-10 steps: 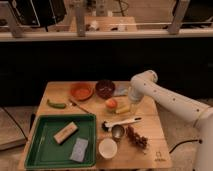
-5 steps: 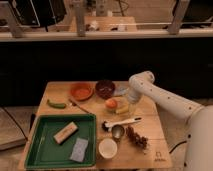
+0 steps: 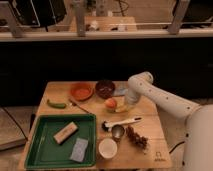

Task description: Place banana in red bowl

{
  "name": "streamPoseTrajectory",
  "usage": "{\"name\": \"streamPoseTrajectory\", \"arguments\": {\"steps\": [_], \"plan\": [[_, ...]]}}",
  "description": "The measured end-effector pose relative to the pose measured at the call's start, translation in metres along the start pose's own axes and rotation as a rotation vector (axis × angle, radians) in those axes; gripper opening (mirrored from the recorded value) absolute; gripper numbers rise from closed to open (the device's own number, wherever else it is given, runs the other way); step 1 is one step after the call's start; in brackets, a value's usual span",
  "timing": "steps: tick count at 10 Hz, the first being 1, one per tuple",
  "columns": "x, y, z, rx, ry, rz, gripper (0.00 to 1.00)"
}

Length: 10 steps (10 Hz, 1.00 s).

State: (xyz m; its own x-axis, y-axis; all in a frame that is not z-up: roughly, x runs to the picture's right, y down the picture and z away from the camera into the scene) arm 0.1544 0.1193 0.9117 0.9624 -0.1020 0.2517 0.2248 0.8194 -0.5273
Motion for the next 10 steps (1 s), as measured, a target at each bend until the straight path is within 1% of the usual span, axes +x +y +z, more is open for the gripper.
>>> {"name": "streamPoseTrajectory", "arguments": {"steps": [1,2,4,6,8,9,10], "plan": [[0.001,0.001,0.000,0.001,-0.001,0.005,0.04],[0.003,0.001,-0.002,0.007,-0.002,0.013,0.00],[0.014,0.002,-0.016,0.036,0.002,0.035,0.00],[0.030,0.005,-0.042,0.073,0.024,0.051,0.00],[0.042,0.008,-0.059,0.105,0.046,0.055,0.00],[0.044,0.012,-0.072,0.131,0.051,0.055,0.00],[0.040,0.012,-0.086,0.162,0.055,0.044,0.00]]}}
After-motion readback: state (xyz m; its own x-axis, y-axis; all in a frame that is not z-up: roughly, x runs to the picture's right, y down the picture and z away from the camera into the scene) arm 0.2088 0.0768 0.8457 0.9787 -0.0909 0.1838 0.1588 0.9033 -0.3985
